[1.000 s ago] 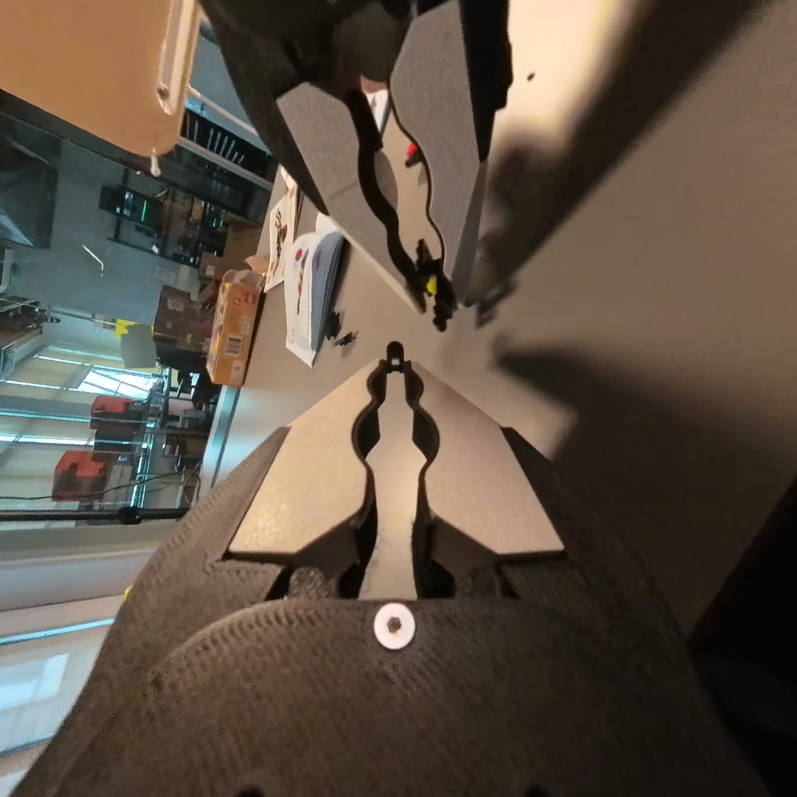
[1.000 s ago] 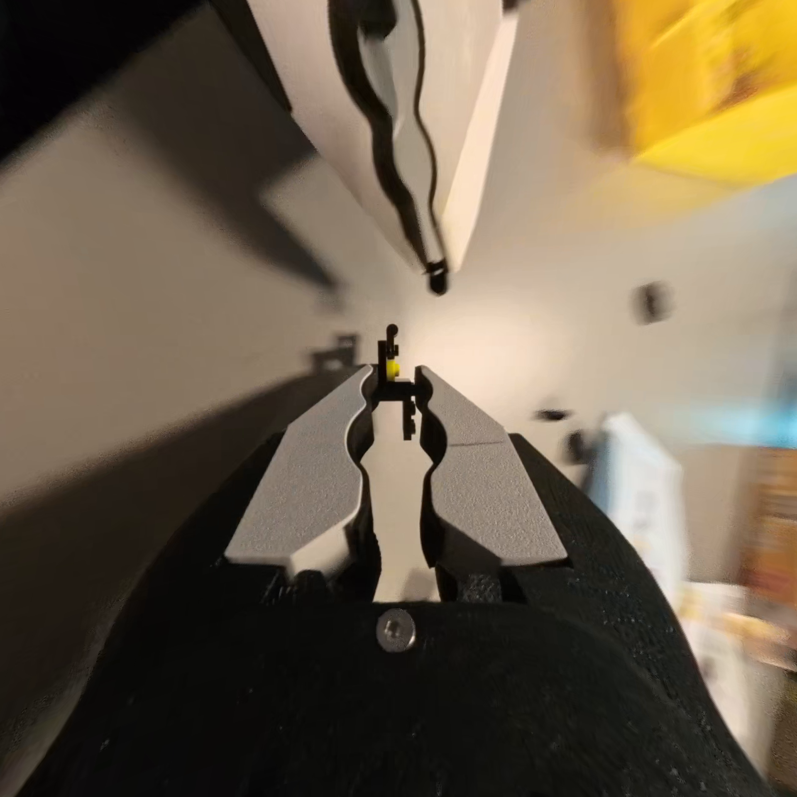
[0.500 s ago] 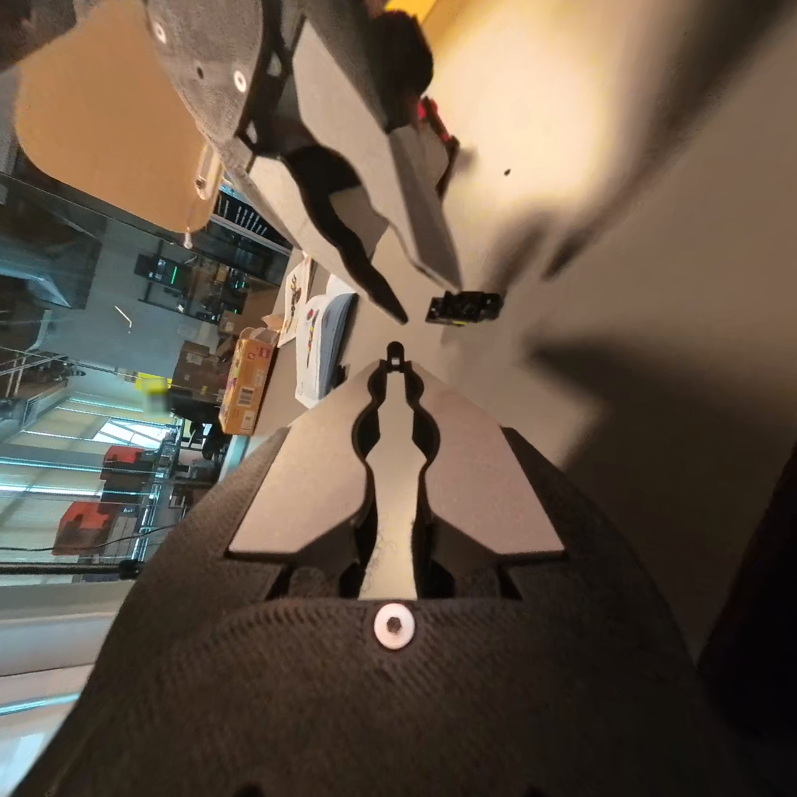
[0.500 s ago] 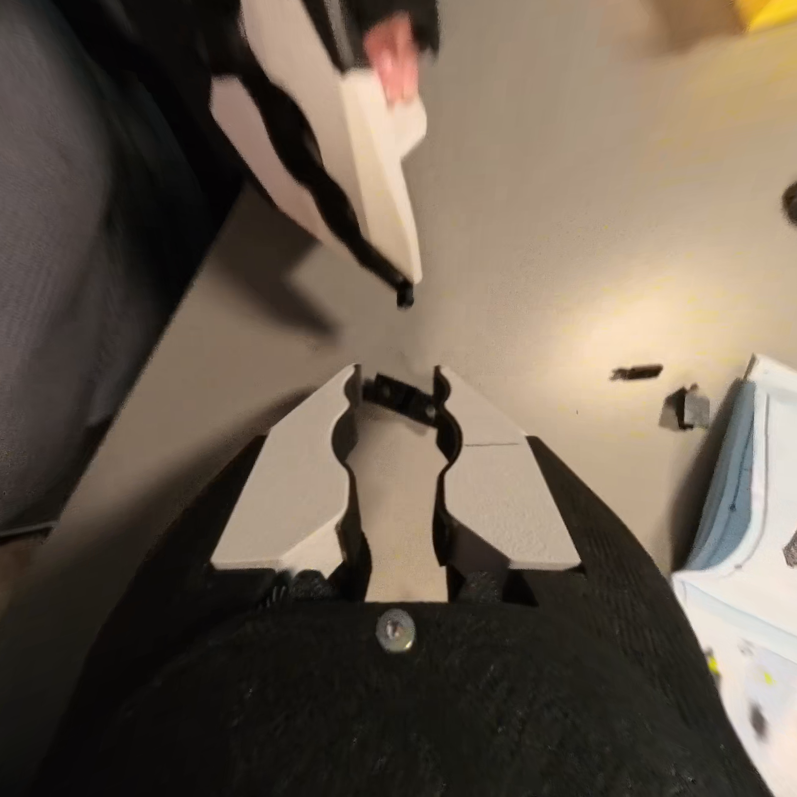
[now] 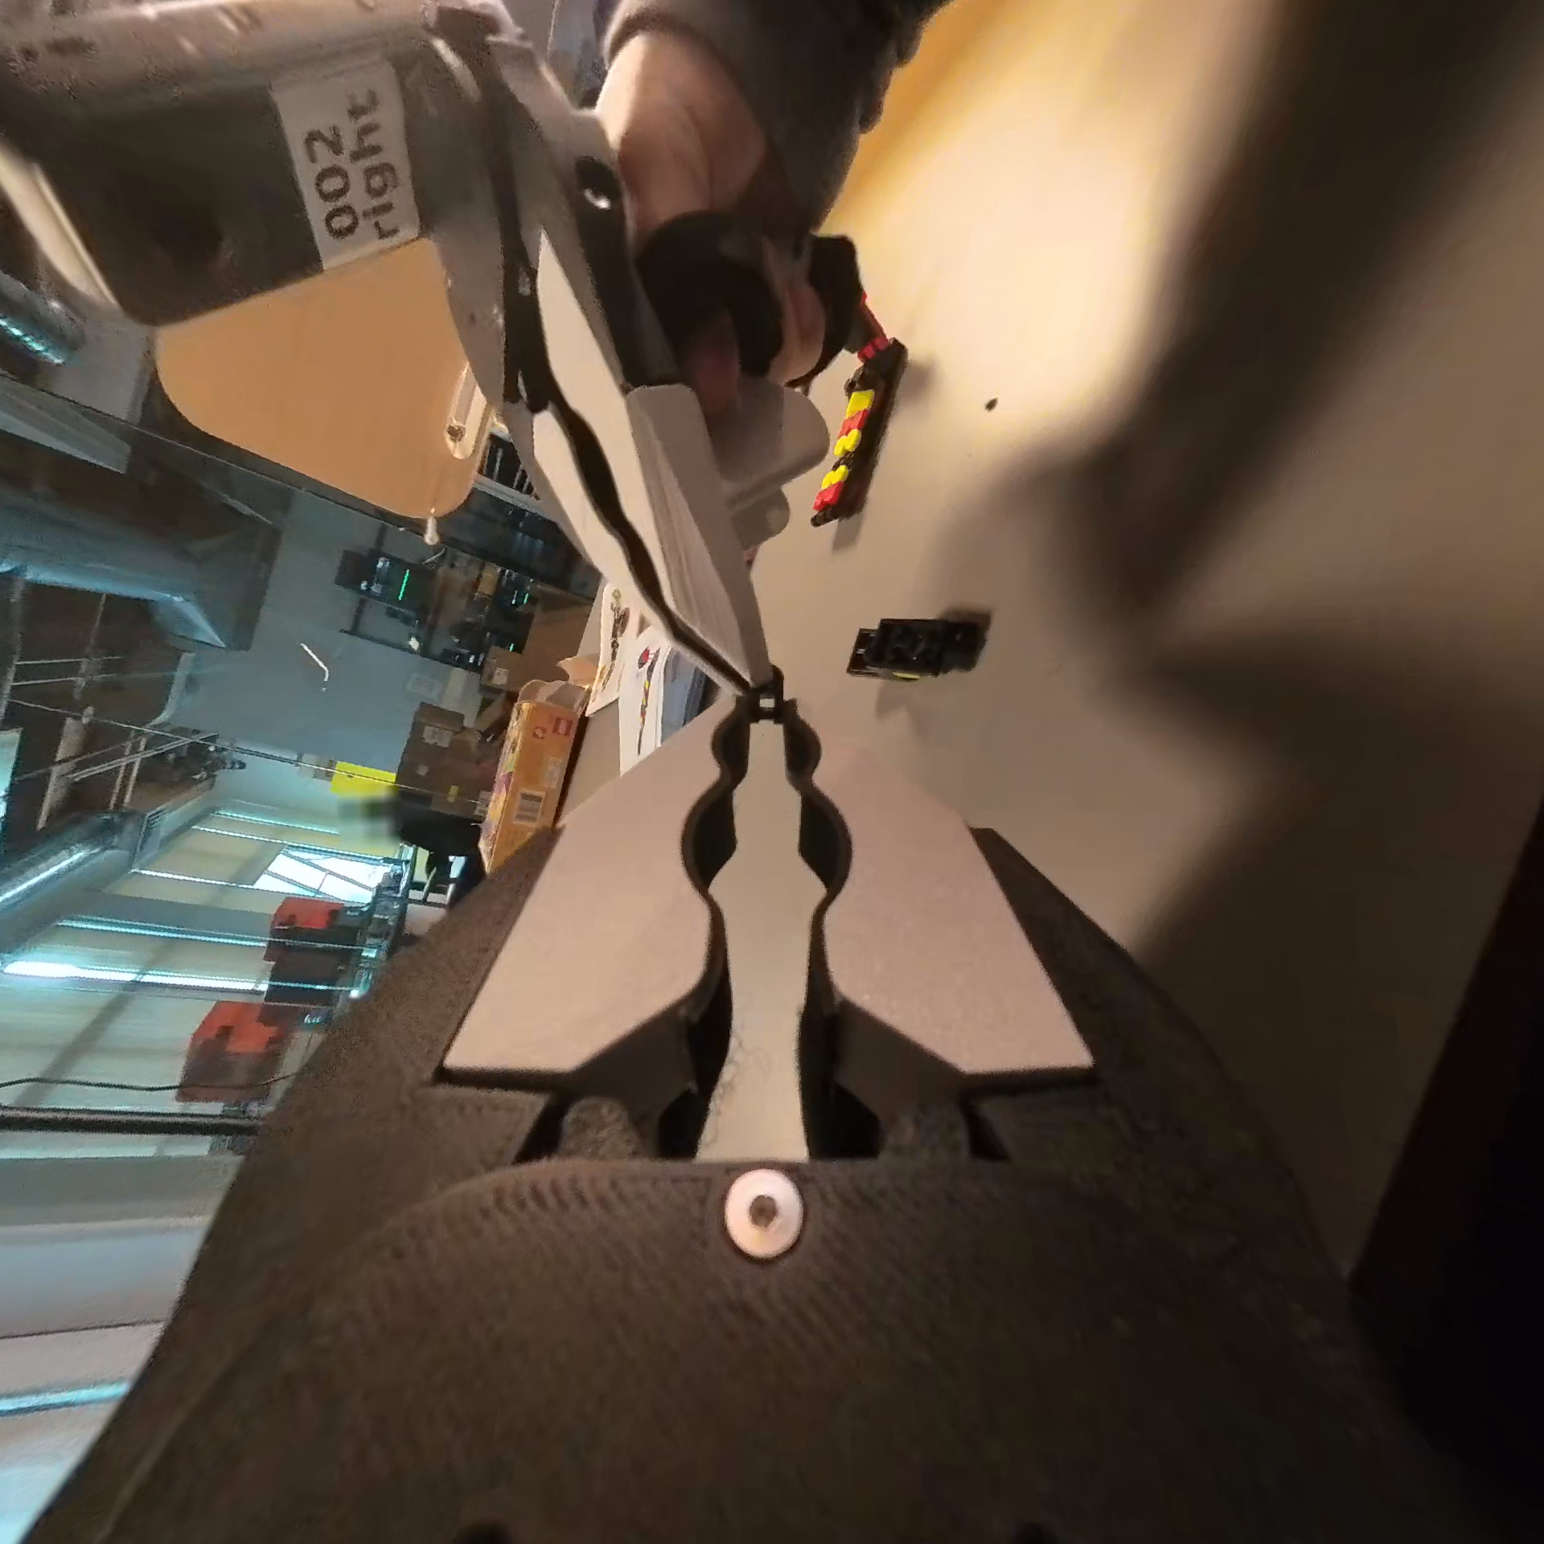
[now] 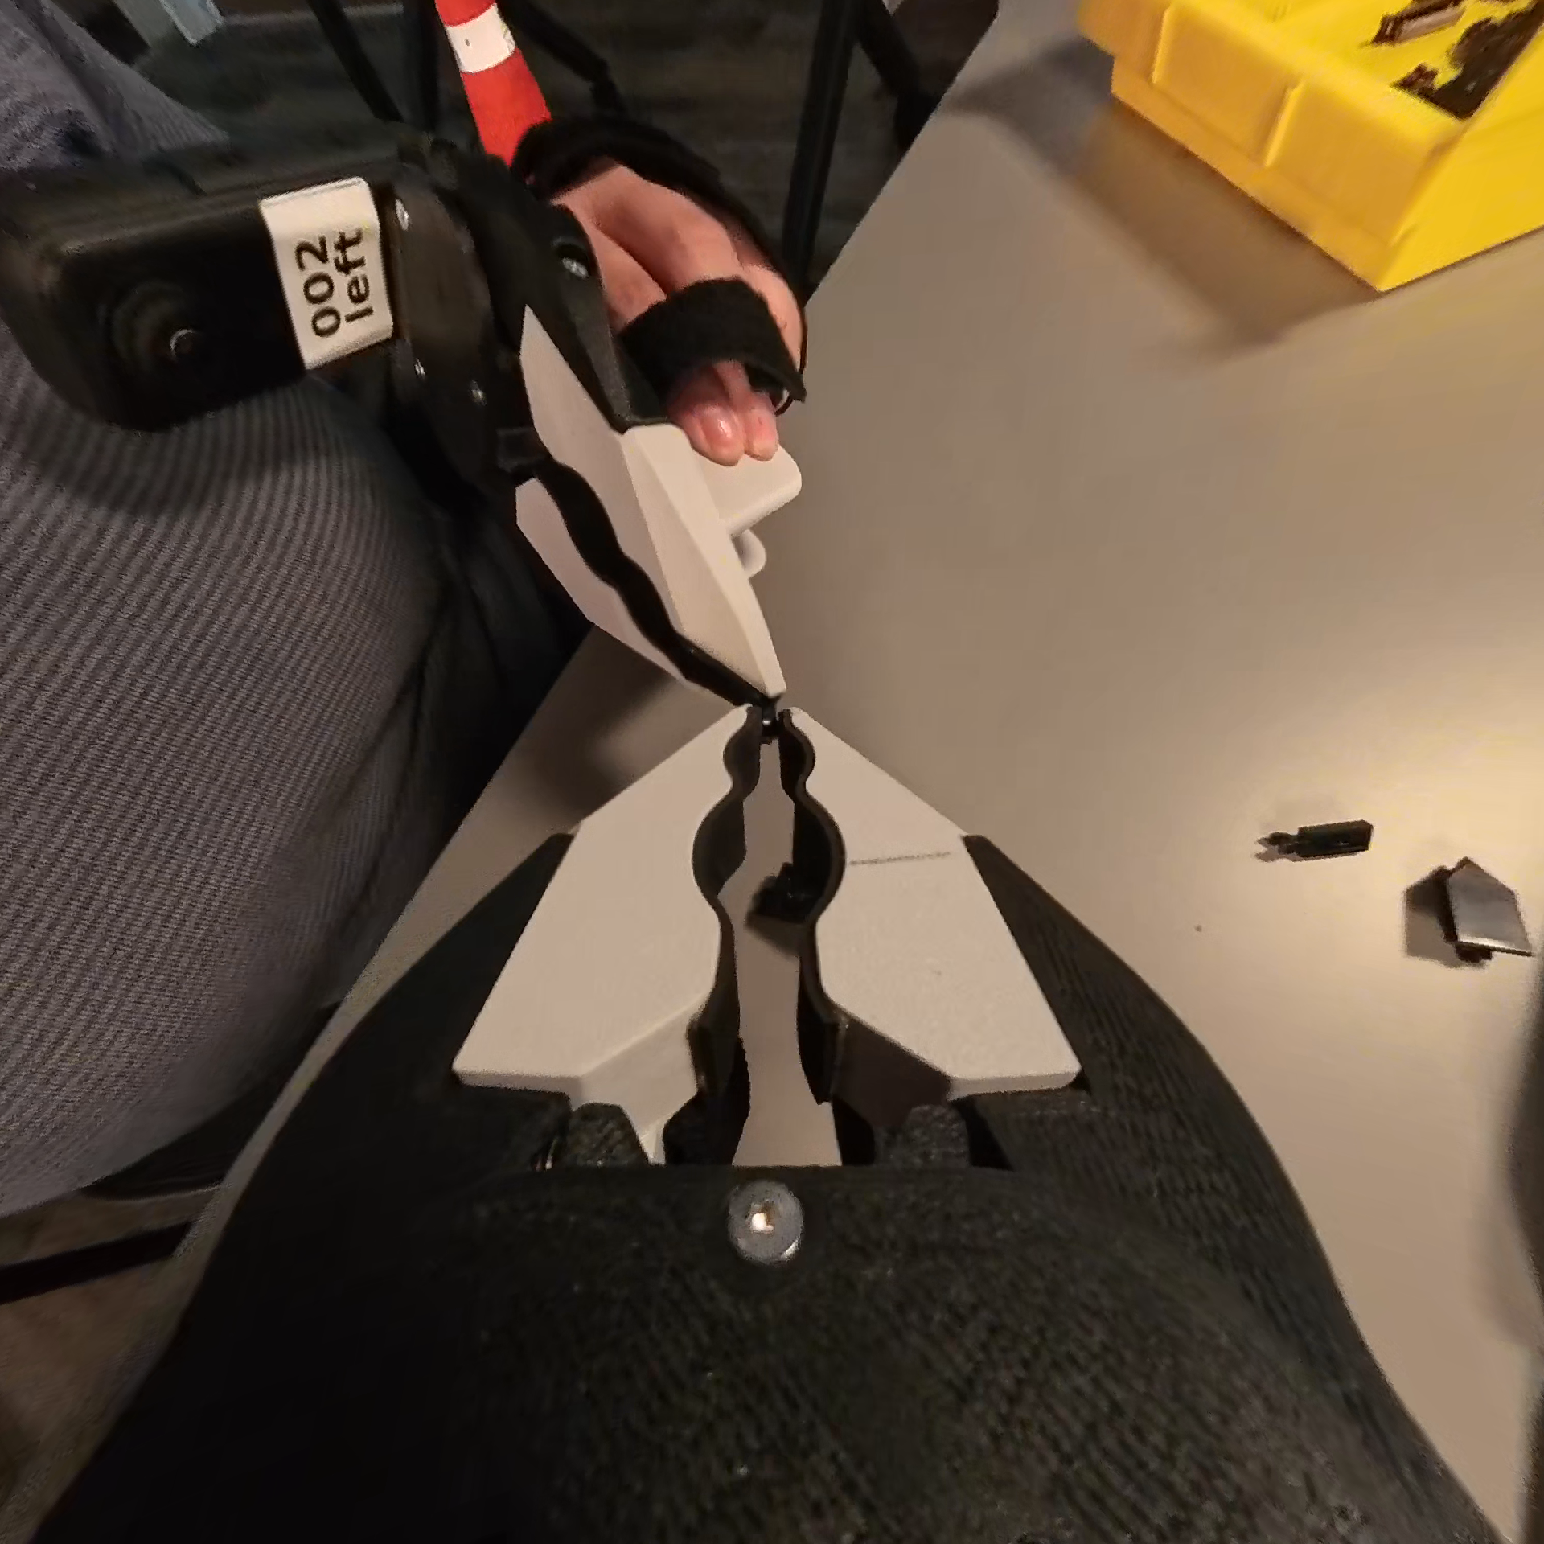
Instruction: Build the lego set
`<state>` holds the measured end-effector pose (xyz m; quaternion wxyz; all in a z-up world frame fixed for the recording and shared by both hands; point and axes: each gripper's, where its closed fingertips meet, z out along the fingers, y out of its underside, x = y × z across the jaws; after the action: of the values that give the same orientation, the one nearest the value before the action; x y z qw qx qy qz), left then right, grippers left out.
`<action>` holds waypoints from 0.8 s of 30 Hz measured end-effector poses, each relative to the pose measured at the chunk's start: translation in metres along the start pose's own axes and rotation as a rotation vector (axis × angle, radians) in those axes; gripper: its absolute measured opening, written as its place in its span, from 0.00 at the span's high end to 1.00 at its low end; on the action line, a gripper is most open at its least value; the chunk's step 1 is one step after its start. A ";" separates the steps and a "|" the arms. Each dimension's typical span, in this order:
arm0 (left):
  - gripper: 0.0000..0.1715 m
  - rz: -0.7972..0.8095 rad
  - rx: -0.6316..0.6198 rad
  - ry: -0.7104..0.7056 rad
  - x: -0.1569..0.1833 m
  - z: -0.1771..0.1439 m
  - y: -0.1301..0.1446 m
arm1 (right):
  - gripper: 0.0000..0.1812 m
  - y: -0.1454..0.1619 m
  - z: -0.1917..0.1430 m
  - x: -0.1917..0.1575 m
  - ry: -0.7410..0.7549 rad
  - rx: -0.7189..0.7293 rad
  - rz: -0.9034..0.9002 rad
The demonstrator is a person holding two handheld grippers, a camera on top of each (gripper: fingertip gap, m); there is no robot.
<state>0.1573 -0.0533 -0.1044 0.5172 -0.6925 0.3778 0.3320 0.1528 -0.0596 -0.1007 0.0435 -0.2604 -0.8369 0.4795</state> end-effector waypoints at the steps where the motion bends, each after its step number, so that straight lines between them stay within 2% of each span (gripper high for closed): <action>1: 0.96 0.007 -0.007 -0.010 -0.002 0.000 0.001 | 0.98 0.000 -0.001 0.000 0.005 0.001 -0.008; 3: 0.96 0.041 -0.019 -0.024 -0.003 0.000 0.002 | 0.95 0.001 -0.002 -0.002 -0.007 -0.006 0.006; 5: 0.96 0.056 -0.014 -0.023 -0.002 0.000 -0.001 | 0.99 0.001 -0.003 -0.002 -0.010 -0.001 0.009; 8: 0.96 0.051 -0.006 -0.010 0.001 0.000 -0.004 | 0.99 0.005 -0.003 -0.002 0.006 -0.018 -0.060; 10: 0.95 -0.085 0.038 0.047 0.004 0.000 -0.007 | 1.00 0.006 -0.005 -0.003 0.032 -0.021 -0.161; 12: 0.85 -0.381 0.112 0.196 0.007 -0.003 -0.015 | 1.00 0.001 -0.008 -0.007 0.042 0.021 -0.263; 13: 0.85 -0.507 0.164 0.254 0.004 -0.006 -0.019 | 1.00 -0.002 -0.009 -0.009 0.040 0.045 -0.297; 15: 0.90 -0.659 0.252 0.327 -0.004 -0.013 -0.025 | 1.00 -0.005 -0.012 -0.011 0.042 0.072 -0.347; 18: 0.93 -0.732 0.269 0.346 -0.008 -0.014 -0.024 | 1.00 -0.007 -0.014 -0.014 0.051 0.089 -0.405; 21: 0.92 -0.736 0.248 0.337 -0.006 -0.010 -0.021 | 1.00 -0.009 -0.014 -0.015 0.056 0.101 -0.425; 24: 0.97 -0.743 0.233 0.338 -0.004 -0.007 -0.019 | 1.00 -0.010 -0.013 -0.014 0.074 0.109 -0.439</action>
<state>0.1727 -0.0554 -0.0905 0.6073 -0.7631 0.2172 -0.0401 0.1647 -0.0602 -0.0826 0.1913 -0.0869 -0.8442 0.4932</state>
